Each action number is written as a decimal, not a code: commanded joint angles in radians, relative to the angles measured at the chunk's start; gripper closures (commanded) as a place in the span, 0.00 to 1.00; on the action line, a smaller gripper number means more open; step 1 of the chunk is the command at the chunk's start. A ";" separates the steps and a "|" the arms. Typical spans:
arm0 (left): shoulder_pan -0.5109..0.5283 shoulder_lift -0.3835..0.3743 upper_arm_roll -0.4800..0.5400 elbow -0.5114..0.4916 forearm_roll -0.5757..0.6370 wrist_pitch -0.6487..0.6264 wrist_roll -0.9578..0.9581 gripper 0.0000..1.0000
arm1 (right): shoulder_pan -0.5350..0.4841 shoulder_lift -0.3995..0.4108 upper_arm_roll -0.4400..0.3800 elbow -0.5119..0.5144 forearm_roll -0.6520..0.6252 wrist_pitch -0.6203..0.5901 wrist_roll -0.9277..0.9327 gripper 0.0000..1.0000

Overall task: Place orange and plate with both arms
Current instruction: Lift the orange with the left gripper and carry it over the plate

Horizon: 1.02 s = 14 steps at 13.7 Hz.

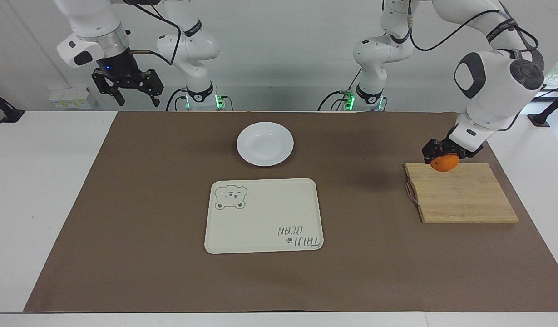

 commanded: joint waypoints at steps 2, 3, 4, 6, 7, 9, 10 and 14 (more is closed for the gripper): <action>-0.130 -0.071 0.013 0.023 0.038 -0.105 -0.104 1.00 | -0.013 -0.028 -0.002 -0.036 -0.013 0.015 -0.004 0.00; -0.147 -0.096 0.012 0.024 0.038 -0.122 -0.095 1.00 | -0.014 -0.030 -0.002 -0.039 -0.013 0.016 -0.016 0.00; -0.166 -0.117 0.004 0.030 0.038 -0.142 -0.092 1.00 | -0.022 -0.028 -0.002 -0.039 -0.013 0.018 -0.020 0.00; -0.203 -0.136 -0.040 0.046 0.032 -0.177 -0.089 1.00 | -0.031 -0.028 -0.002 -0.042 -0.013 0.039 -0.035 0.00; -0.210 -0.139 -0.066 0.056 0.030 -0.197 -0.089 1.00 | -0.040 -0.028 -0.002 -0.042 -0.013 0.040 -0.049 0.00; -0.209 -0.139 -0.143 0.084 0.021 -0.229 -0.092 1.00 | -0.042 -0.028 -0.002 -0.044 -0.013 0.038 -0.050 0.00; -0.210 -0.139 -0.164 0.084 0.019 -0.231 -0.091 1.00 | -0.042 -0.027 -0.002 -0.042 -0.013 0.038 -0.050 0.00; -0.253 -0.133 -0.181 0.067 -0.088 -0.177 0.038 1.00 | -0.054 -0.024 -0.011 -0.035 -0.014 0.020 -0.044 0.00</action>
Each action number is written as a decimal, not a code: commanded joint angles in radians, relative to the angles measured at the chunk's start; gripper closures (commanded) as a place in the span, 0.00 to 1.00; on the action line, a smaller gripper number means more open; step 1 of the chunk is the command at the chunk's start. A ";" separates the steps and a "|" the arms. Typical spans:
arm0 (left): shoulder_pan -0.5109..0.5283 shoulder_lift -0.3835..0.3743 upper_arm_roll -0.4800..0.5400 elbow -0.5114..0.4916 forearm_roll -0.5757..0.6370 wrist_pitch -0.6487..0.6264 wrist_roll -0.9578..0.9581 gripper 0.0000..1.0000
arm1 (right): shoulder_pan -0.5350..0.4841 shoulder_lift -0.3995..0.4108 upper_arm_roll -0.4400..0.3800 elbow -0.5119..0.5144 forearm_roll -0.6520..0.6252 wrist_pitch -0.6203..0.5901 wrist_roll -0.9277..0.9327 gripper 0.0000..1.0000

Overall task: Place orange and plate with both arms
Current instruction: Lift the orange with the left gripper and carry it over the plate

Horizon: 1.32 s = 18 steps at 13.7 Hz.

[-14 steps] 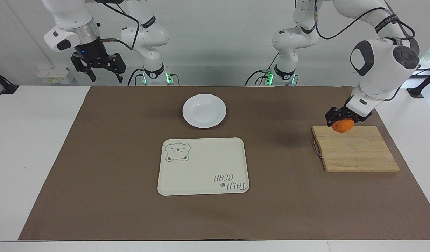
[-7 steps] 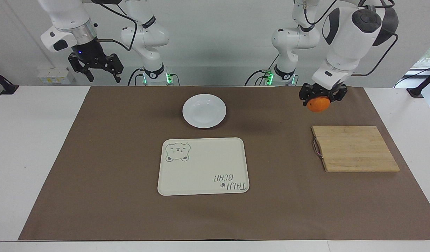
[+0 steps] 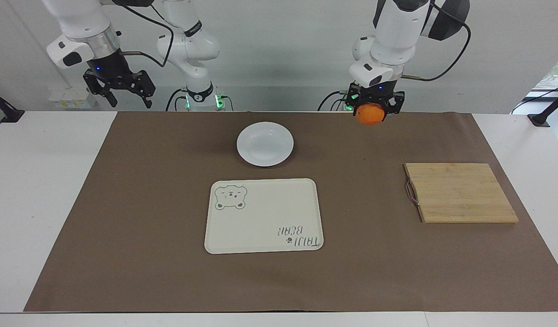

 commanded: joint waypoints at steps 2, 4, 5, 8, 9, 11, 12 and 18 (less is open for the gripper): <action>-0.105 0.016 0.014 -0.008 -0.029 0.045 0.066 1.00 | -0.011 -0.027 0.005 -0.034 -0.016 0.011 -0.016 0.00; -0.163 0.018 0.014 -0.066 -0.029 0.117 0.068 1.00 | -0.013 -0.027 0.005 -0.034 -0.014 0.017 -0.012 0.00; -0.195 0.018 0.014 -0.105 -0.029 0.175 0.070 1.00 | -0.016 -0.027 0.005 -0.034 -0.014 0.018 -0.012 0.00; -0.301 0.048 0.016 -0.188 -0.028 0.332 0.068 1.00 | -0.017 -0.027 0.006 -0.034 -0.014 0.018 -0.013 0.00; -0.323 0.059 0.016 -0.215 -0.028 0.381 0.066 1.00 | -0.019 -0.027 0.006 -0.036 -0.014 0.018 -0.015 0.00; -0.376 0.102 0.016 -0.246 -0.026 0.458 0.053 1.00 | -0.020 -0.027 0.006 -0.037 -0.013 0.018 -0.016 0.00; -0.389 0.125 0.016 -0.255 -0.025 0.487 0.050 1.00 | -0.020 -0.027 0.006 -0.043 -0.011 0.021 -0.016 0.00; -0.475 0.234 0.017 -0.282 0.021 0.628 -0.030 1.00 | -0.025 -0.021 -0.003 -0.077 0.080 0.040 -0.061 0.00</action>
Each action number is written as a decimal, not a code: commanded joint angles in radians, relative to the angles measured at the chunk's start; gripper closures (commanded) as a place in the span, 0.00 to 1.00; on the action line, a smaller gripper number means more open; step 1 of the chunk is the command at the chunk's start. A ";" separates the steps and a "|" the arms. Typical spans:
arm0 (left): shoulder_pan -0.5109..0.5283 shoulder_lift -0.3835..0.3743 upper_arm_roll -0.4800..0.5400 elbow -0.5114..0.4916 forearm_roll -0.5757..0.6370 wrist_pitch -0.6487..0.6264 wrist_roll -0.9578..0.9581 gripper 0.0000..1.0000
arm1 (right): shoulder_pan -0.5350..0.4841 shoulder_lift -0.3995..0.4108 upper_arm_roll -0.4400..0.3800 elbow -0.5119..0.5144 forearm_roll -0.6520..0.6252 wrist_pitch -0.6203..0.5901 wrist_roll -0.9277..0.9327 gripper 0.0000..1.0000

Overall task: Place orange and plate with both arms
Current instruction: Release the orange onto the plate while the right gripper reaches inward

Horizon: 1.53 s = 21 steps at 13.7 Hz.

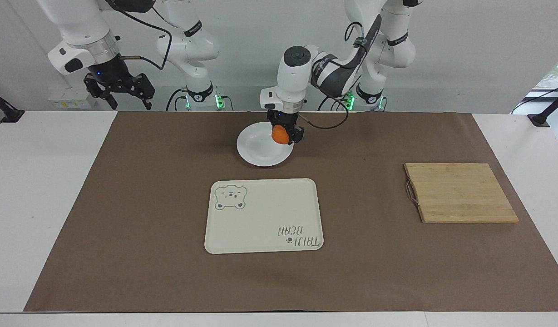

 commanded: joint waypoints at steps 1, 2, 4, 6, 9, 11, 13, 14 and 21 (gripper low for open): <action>-0.049 0.019 0.018 -0.024 0.045 0.066 -0.056 1.00 | -0.018 -0.022 0.001 -0.082 0.080 0.073 -0.023 0.00; -0.052 0.027 0.017 -0.026 0.046 0.078 -0.058 1.00 | -0.018 -0.024 0.001 -0.127 0.116 0.113 -0.024 0.00; -0.069 0.085 0.018 -0.033 0.077 0.155 -0.058 1.00 | -0.026 -0.022 -0.001 -0.164 0.156 0.132 -0.035 0.00; -0.087 0.111 0.018 -0.040 0.089 0.187 -0.059 1.00 | -0.033 -0.024 -0.001 -0.201 0.212 0.134 -0.053 0.00; -0.129 0.119 0.020 -0.047 0.103 0.210 -0.137 1.00 | -0.060 -0.024 -0.001 -0.263 0.289 0.131 -0.164 0.00; -0.137 0.119 0.021 -0.063 0.111 0.210 -0.145 0.00 | -0.066 -0.025 -0.001 -0.303 0.349 0.132 -0.169 0.00; -0.134 0.116 0.021 -0.058 0.138 0.207 -0.145 0.00 | -0.067 -0.025 -0.001 -0.357 0.432 0.135 -0.172 0.00; -0.124 0.107 0.021 -0.057 0.140 0.193 -0.144 0.00 | -0.067 -0.024 -0.001 -0.388 0.470 0.138 -0.184 0.00; 0.046 0.018 0.020 0.092 0.127 -0.119 -0.131 0.00 | -0.046 -0.054 0.002 -0.616 0.667 0.256 -0.250 0.00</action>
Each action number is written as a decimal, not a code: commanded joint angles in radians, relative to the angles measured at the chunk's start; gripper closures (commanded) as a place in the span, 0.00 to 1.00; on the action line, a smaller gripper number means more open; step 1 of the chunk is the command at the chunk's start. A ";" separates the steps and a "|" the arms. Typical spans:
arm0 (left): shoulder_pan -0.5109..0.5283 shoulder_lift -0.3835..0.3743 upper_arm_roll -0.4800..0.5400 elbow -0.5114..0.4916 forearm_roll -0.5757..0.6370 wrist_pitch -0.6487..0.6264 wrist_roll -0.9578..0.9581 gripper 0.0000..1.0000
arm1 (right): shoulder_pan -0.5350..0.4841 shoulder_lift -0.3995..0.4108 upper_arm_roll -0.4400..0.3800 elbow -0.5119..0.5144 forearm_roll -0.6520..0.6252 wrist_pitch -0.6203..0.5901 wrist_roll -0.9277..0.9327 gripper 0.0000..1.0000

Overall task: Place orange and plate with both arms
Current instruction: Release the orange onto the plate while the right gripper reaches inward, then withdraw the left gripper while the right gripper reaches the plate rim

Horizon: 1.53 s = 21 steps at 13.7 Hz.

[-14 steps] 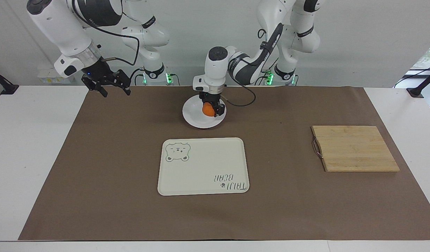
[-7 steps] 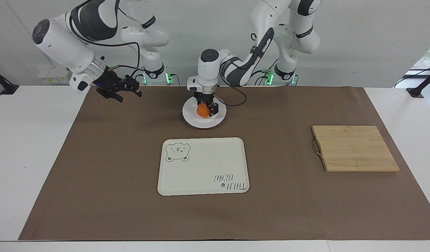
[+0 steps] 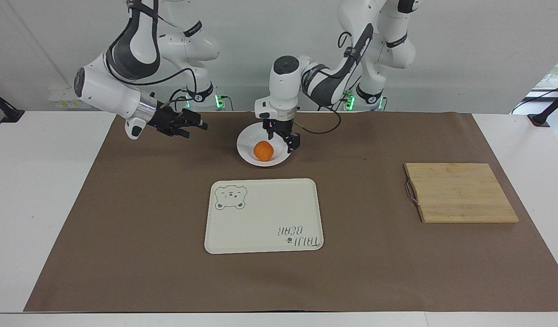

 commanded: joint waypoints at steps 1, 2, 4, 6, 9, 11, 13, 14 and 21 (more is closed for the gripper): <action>0.075 -0.015 -0.005 0.064 0.011 -0.121 -0.008 0.00 | -0.002 -0.046 0.005 -0.099 0.073 0.046 -0.074 0.00; 0.112 -0.037 -0.005 0.075 0.011 -0.143 -0.006 0.00 | -0.005 -0.037 0.005 -0.130 0.108 0.055 -0.158 0.00; 0.207 -0.075 -0.005 0.078 0.002 -0.152 0.033 0.00 | 0.004 -0.037 0.005 -0.174 0.140 0.101 -0.212 0.00; 0.298 -0.097 0.000 0.107 -0.042 -0.158 0.142 0.00 | 0.015 -0.040 0.005 -0.181 0.150 0.105 -0.214 0.00; 0.407 -0.098 0.002 0.191 -0.046 -0.206 0.296 0.00 | 0.016 -0.006 0.005 -0.288 0.296 0.179 -0.428 0.00; 0.439 -0.092 0.003 0.244 -0.046 -0.249 0.301 0.00 | 0.044 0.037 0.005 -0.323 0.384 0.204 -0.538 0.00; 0.456 -0.098 0.002 0.261 -0.047 -0.250 0.293 0.00 | 0.047 0.048 0.005 -0.358 0.419 0.235 -0.577 0.00; 0.458 -0.097 0.003 0.273 -0.046 -0.253 0.291 0.00 | 0.050 0.046 0.007 -0.372 0.435 0.236 -0.579 0.00; 0.482 -0.117 0.064 0.282 -0.046 -0.301 0.288 0.00 | 0.167 0.051 0.005 -0.475 0.644 0.353 -0.706 0.12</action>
